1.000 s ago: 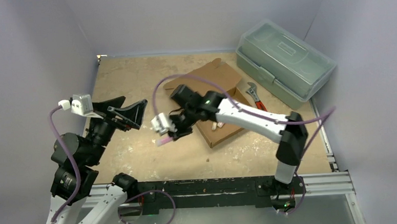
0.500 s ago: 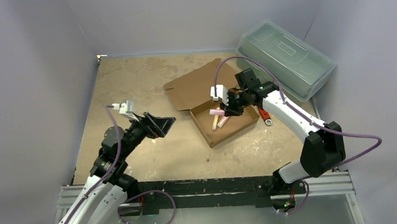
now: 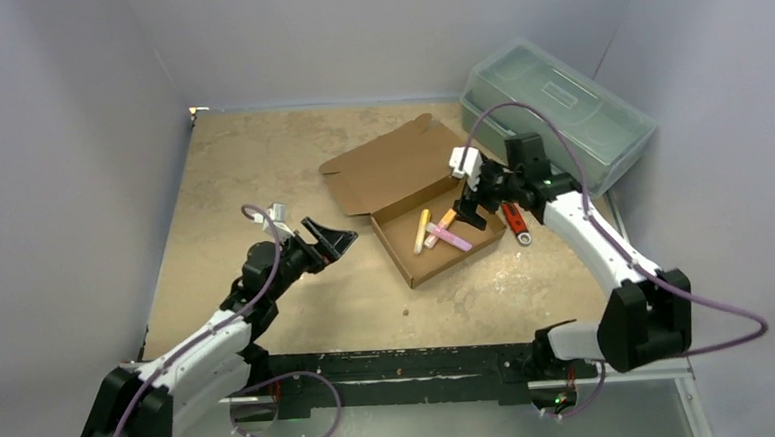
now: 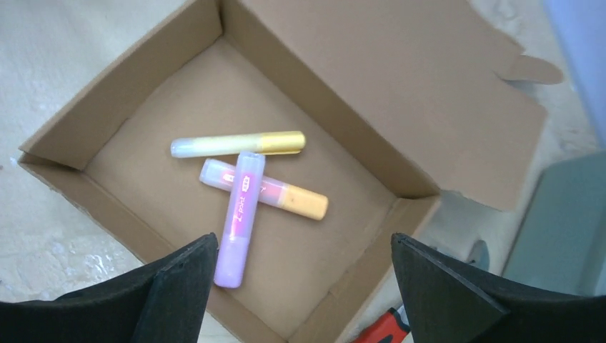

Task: Fold the paper box
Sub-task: Place the product in the paper box.

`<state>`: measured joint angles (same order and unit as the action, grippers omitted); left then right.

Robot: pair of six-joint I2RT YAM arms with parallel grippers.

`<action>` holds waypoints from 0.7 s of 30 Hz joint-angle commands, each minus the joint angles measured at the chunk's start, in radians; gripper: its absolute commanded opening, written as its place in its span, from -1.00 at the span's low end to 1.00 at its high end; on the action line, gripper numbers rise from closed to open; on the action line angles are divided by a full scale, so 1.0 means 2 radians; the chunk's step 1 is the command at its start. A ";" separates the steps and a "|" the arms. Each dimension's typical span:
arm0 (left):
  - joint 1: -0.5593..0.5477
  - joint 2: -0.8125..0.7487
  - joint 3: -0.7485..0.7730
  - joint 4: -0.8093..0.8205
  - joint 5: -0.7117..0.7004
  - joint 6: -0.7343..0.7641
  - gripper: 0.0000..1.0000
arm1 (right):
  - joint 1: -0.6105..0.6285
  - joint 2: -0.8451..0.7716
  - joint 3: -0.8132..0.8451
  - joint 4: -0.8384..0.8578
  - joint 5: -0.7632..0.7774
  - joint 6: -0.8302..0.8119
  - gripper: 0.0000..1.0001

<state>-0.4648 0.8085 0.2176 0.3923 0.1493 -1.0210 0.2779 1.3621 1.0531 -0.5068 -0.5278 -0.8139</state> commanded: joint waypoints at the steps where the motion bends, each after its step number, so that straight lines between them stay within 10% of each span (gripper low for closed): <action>1: 0.002 0.080 0.004 0.140 -0.040 -0.038 0.98 | -0.036 -0.068 -0.036 0.077 -0.105 0.051 0.97; 5: 0.005 0.175 0.035 0.185 -0.061 -0.045 0.93 | -0.068 -0.088 -0.076 0.161 -0.176 0.221 0.98; 21: 0.087 0.482 0.124 0.433 -0.018 -0.121 0.23 | -0.077 -0.078 -0.075 0.109 -0.260 0.126 0.98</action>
<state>-0.3271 1.6295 0.4137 0.9680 0.0132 -1.1580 0.1257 1.2163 0.9138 -0.3138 -1.0157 -0.5526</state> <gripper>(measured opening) 0.669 0.987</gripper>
